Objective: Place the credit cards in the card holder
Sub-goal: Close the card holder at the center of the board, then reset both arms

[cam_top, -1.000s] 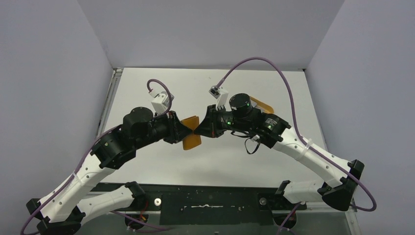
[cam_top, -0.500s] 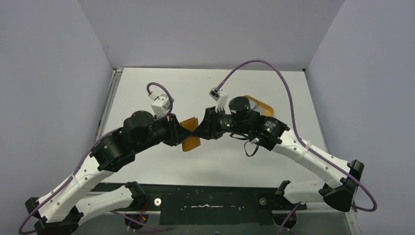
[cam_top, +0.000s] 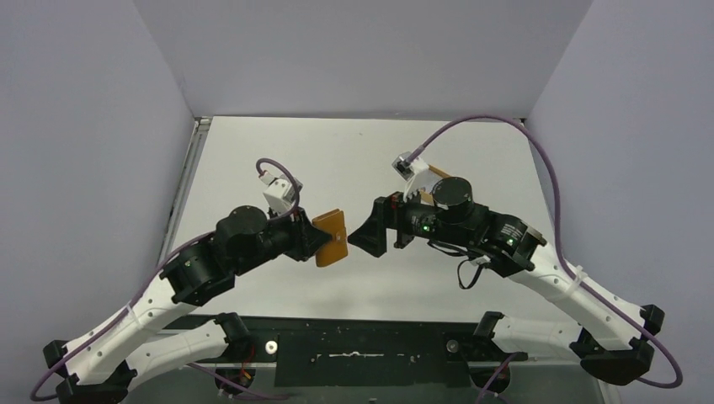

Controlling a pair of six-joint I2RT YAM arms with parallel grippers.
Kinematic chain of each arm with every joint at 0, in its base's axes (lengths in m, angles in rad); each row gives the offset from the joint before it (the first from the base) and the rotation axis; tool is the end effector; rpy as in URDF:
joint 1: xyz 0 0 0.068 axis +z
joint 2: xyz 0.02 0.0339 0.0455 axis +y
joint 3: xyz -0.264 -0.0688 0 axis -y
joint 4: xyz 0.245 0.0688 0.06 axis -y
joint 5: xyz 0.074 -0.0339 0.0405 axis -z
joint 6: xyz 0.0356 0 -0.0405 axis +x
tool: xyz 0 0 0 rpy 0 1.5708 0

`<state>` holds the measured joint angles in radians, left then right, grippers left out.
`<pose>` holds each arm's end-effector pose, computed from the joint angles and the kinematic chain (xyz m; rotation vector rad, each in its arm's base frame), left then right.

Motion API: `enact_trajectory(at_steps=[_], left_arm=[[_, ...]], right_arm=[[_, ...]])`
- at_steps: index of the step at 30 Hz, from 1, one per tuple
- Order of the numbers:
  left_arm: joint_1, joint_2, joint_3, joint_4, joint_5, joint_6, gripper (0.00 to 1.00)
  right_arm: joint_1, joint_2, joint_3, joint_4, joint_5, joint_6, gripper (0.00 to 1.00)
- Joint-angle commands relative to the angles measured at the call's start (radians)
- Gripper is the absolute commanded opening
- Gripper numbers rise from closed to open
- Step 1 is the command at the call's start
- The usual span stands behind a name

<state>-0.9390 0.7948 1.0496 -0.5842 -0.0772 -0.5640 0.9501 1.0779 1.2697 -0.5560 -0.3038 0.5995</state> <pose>0.0971 -0.1280 0.3863 0.3207 1.9885 -0.9260 0.1222 0.1893 0.4132 -0.5972 2.0738 1.2692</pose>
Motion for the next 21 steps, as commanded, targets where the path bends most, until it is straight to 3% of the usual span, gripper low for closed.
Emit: enact_trajectory(at_steps=[1, 7, 12, 18, 21], left_arm=[[0.028, 0.028, -0.109, 0.167, -0.015, -0.013, 0.0], [0.182, 0.219, -0.268, 0.453, 0.284, -0.185, 0.0], [0.321, 0.435, -0.314, 0.688, 0.49, -0.26, 0.0], [0.341, 0.653, -0.285, 0.877, 0.553, -0.311, 0.0], [0.344, 0.752, -0.241, 0.852, 0.549, -0.288, 0.0]], right_arm=[[-0.003, -0.099, 0.004, -0.091, 0.256, -0.1, 1.0], [-0.005, -0.21, -0.192, -0.094, 0.487, -0.088, 1.0], [-0.007, -0.284, -0.306, -0.089, 0.556, -0.068, 1.0], [-0.014, -0.324, -0.374, -0.09, 0.575, -0.042, 1.0], [-0.015, -0.325, -0.378, -0.101, 0.579, -0.038, 1.0]])
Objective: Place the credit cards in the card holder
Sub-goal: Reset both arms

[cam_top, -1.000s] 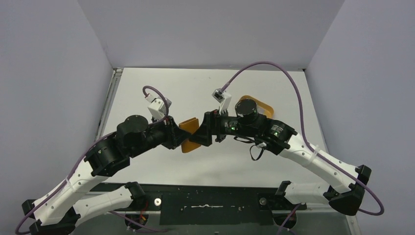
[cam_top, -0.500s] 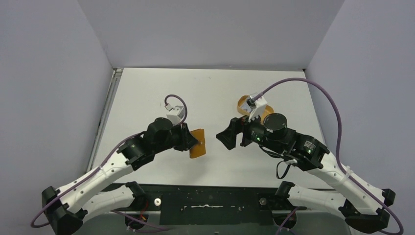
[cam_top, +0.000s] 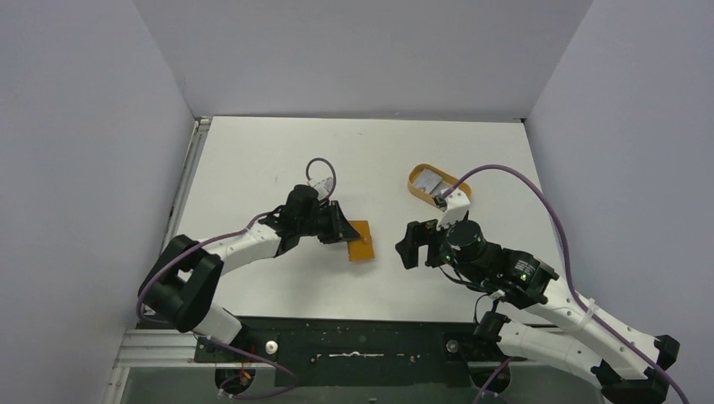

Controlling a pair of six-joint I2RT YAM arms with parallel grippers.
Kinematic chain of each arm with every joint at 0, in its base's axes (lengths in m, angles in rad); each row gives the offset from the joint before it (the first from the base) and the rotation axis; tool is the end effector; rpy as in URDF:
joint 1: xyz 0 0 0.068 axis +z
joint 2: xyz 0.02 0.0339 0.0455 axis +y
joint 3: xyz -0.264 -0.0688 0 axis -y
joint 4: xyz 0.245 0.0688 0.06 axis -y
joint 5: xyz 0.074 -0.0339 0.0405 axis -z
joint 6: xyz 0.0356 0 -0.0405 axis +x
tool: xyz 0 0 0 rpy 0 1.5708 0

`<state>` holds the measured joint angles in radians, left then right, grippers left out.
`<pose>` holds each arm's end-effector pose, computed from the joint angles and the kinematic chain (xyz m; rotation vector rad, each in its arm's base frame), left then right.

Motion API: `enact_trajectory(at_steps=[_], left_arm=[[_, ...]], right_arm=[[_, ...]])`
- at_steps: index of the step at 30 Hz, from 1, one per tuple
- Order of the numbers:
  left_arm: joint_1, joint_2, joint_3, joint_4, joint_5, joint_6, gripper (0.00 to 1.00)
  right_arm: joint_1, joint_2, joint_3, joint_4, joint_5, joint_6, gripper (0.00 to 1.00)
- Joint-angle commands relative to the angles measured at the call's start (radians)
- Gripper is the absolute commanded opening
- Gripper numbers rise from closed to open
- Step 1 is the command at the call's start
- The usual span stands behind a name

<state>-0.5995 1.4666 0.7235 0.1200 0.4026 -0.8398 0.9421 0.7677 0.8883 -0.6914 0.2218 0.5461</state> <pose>0.2400 -0.1809 0.1922 -0.0385 2.4255 -1.1857 0.0990 0.1228 0.3271 -0.3001 2.1733 0.6309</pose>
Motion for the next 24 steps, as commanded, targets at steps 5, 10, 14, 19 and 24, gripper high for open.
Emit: enact_trajectory(at_steps=[5, 10, 14, 19, 24], left_arm=[[0.004, 0.18, 0.144, 0.028, 0.018, 0.027, 0.2], [0.003, 0.15, 0.146, -0.09, -0.093, 0.056, 0.63], [0.003, 0.048, 0.173, -0.312, -0.238, 0.103, 0.97], [-0.001, -0.096, 0.227, -0.576, -0.438, 0.128, 0.97], [-0.043, -0.305, 0.176, -0.633, -0.586, 0.161, 0.97]], right_arm=[[-0.009, -0.022, 0.01, 0.01, 0.068, 0.014, 1.0], [-0.011, -0.025, 0.026, -0.011, 0.092, 0.002, 1.0], [-0.011, -0.026, 0.034, -0.024, 0.116, 0.0, 1.0], [-0.01, -0.003, 0.062, -0.068, 0.21, 0.036, 1.0], [-0.011, 0.015, 0.085, -0.12, 0.365, 0.106, 1.0]])
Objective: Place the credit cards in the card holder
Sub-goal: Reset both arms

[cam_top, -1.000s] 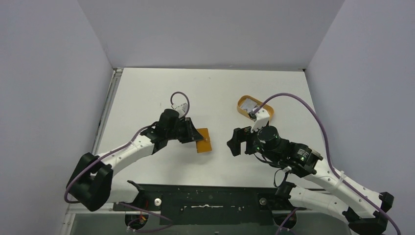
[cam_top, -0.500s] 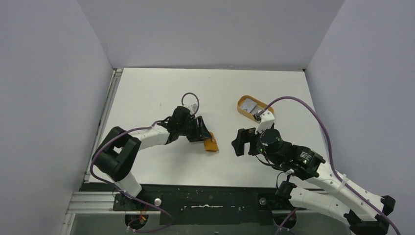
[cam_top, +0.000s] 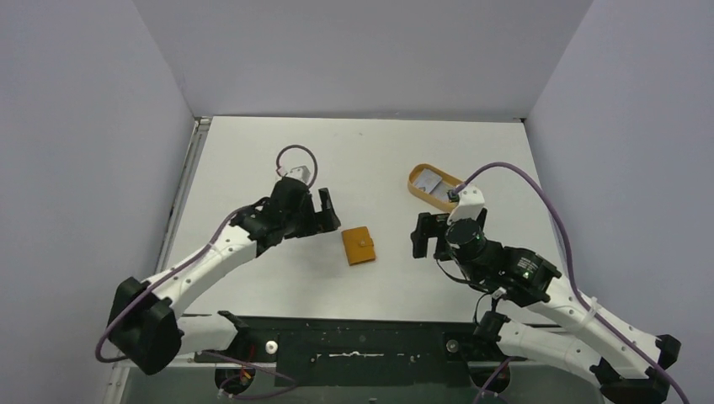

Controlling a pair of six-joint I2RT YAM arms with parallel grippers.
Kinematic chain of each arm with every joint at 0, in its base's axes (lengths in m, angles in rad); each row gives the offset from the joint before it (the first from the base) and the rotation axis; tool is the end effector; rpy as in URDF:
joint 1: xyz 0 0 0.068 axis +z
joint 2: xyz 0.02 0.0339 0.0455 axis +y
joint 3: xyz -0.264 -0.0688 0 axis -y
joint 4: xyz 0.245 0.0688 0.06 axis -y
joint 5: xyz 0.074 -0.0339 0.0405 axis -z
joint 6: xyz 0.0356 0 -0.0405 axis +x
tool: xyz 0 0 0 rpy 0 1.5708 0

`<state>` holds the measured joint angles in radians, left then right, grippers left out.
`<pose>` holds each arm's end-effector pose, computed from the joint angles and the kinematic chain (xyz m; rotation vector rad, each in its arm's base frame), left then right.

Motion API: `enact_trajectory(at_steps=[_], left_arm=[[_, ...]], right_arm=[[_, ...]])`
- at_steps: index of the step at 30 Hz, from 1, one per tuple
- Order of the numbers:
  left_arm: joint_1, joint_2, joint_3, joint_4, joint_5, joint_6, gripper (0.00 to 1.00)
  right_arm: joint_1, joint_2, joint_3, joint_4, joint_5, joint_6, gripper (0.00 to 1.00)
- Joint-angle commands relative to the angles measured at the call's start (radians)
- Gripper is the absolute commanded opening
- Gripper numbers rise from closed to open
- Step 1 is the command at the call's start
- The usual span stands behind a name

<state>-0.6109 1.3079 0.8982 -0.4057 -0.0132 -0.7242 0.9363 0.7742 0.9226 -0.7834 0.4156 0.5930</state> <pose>0.2257 -0.1574 0.2461 -0.1466 2.4711 -0.5952 0.1008 0.1127 0.3304 -0.1424 2.1709 0.4276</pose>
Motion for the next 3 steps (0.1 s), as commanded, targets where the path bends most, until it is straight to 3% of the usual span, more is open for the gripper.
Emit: enact_trajectory(at_steps=[1, 3], left_arm=[[-0.034, -0.179, -0.004, -0.12, -0.191, 0.046, 0.97], [-0.035, -0.233, -0.002, -0.149, -0.215, 0.058, 0.97]], right_arm=[[-0.005, 0.011, 0.053, -0.033, 0.189, 0.063, 1.0], [-0.004, 0.011, 0.055, -0.04, 0.223, 0.086, 1.0]])
